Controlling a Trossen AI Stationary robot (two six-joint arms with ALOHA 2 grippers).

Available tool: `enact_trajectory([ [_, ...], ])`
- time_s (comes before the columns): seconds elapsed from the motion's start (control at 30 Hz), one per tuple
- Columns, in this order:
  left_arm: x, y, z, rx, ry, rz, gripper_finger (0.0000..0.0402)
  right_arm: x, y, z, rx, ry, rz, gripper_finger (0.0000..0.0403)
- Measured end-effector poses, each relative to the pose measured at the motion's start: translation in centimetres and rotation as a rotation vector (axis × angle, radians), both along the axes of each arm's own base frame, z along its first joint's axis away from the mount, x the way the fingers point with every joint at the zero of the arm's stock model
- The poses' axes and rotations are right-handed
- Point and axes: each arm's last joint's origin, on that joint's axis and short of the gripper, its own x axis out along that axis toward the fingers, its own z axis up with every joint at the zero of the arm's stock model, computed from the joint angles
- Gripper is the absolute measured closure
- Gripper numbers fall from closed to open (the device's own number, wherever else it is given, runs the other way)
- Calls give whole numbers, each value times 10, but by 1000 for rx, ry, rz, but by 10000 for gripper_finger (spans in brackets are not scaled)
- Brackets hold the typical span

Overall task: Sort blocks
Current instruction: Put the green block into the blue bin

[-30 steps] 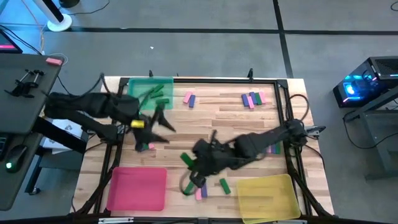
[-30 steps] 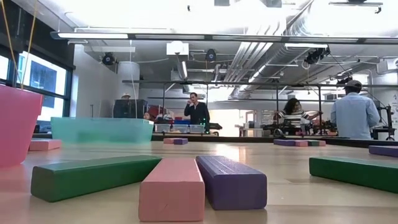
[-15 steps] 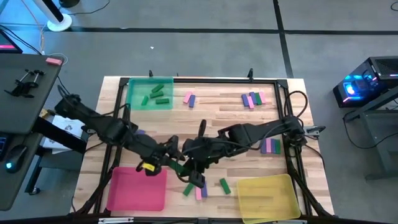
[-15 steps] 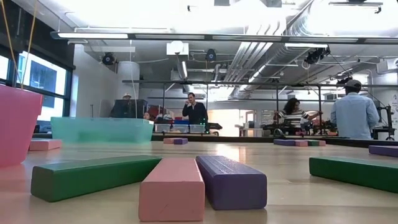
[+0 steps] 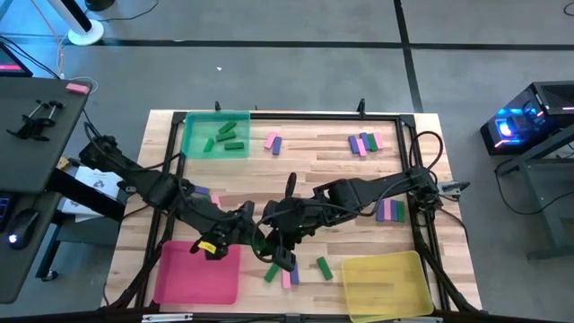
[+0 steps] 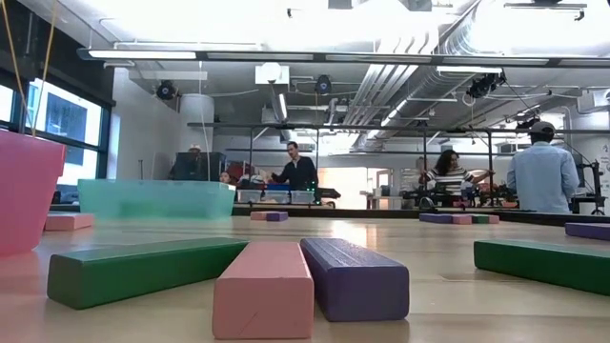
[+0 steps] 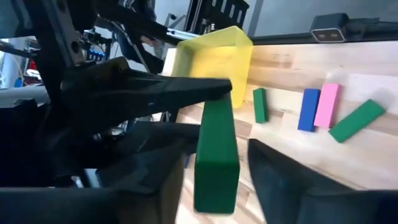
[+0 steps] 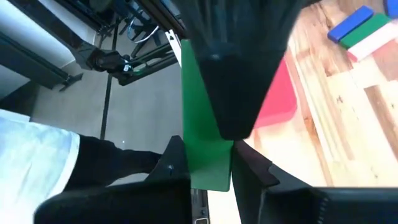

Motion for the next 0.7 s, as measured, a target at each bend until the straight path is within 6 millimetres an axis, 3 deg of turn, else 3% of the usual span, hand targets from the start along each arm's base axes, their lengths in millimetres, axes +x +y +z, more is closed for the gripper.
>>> enact_trajectory([
  [0.2, 0, -1, 1, -6, -4, -36, 376, 1, -1, 0, 24, 4, -5, 367],
  [0.33, 0, -1, 2, -21, -8, -37, 374, 2, 0, 2, 61, 2, -17, 362],
  [0.57, -2, 0, 2, -65, 22, 1, 373, -5, -5, 19, 124, -47, -80, 222],
  [0.7, -8, 5, 2, -88, 59, 45, 374, -15, -11, 34, 175, -59, -101, 173],
])
